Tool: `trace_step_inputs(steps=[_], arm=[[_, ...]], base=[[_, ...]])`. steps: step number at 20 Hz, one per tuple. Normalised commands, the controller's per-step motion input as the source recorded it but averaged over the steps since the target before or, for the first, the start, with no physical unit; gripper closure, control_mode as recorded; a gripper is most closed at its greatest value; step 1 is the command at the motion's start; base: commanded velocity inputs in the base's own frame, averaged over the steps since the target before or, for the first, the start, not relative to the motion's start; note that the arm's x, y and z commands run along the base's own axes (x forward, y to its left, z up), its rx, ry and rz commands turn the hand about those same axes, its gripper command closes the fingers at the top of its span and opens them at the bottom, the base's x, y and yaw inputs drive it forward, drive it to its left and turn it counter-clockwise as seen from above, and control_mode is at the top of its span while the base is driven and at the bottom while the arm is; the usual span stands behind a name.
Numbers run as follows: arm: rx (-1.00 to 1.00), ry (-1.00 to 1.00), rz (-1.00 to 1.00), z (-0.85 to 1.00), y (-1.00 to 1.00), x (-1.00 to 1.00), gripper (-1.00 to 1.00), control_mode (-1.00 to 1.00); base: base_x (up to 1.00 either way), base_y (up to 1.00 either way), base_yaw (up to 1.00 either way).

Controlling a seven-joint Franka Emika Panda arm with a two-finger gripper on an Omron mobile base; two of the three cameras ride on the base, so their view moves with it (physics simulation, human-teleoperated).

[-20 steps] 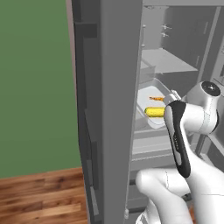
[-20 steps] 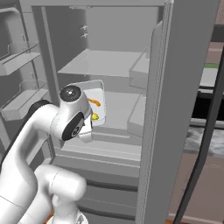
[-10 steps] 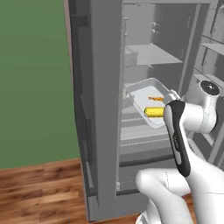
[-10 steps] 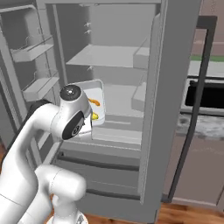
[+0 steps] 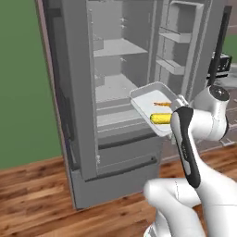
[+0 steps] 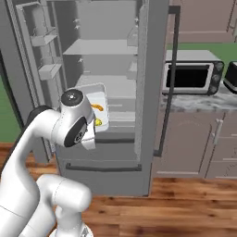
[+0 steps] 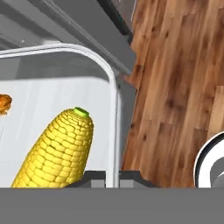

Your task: Place the tupperware containing the shrimp and corn meal in the microwave. Close the microwave door and press the start button to reheat the meal.

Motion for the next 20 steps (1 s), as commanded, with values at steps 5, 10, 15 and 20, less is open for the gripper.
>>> trace_step_inputs(steps=[5, 10, 15, 20], arm=[[0.00, 0.00, 0.00, 0.00, 0.00, 0.00, 1.00, 1.00], [0.00, 0.00, 0.00, 0.00, 0.00, 0.00, 1.00, 1.00], [0.00, 0.00, 0.00, 0.00, 0.00, 0.00, 1.00, 1.00], [0.00, 0.00, 0.00, 0.00, 0.00, 0.00, 1.00, 1.00]], base=[[-0.64, 0.00, -0.55], [-0.12, 0.00, -0.66], [0.05, 0.00, -0.71], [0.32, 0.00, -0.72]])
